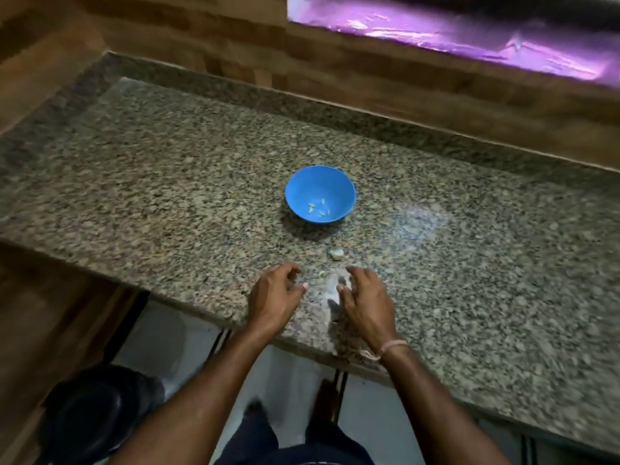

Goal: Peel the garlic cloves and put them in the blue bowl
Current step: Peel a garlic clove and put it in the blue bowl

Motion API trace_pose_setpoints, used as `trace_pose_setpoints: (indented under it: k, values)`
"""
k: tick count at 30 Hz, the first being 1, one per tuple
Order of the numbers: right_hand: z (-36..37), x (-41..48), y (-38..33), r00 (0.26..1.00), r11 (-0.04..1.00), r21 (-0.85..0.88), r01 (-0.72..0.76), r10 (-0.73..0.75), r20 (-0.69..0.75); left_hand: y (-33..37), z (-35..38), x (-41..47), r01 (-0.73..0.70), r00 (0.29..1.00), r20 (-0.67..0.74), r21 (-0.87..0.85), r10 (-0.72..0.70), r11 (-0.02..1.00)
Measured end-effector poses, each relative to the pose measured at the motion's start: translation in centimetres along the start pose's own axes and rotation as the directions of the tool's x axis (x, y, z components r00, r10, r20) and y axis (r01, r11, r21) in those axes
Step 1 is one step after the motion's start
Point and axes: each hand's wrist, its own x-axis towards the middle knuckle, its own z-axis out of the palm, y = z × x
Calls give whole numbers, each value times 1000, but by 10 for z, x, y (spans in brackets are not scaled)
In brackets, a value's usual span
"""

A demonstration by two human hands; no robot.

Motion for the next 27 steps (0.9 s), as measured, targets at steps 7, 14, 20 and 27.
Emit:
trace_pose_setpoints:
  k: [7,14,20,27]
  values:
    - [-8,60,6,986,973,-207,-101,126,109,9,43,48,-134,990,59,121,128,984]
    - [5,75,-3,974,951,-240,-197,218,65,10,36,56,-165,986,9,18,165,986]
    - [10,75,-2,970,946,-237,-219,237,47,56,-4,108,-207,955,-215,11,204,978]
    - [11,75,0,971,951,-207,-228,238,25,60,-9,151,-272,931,-195,193,309,943]
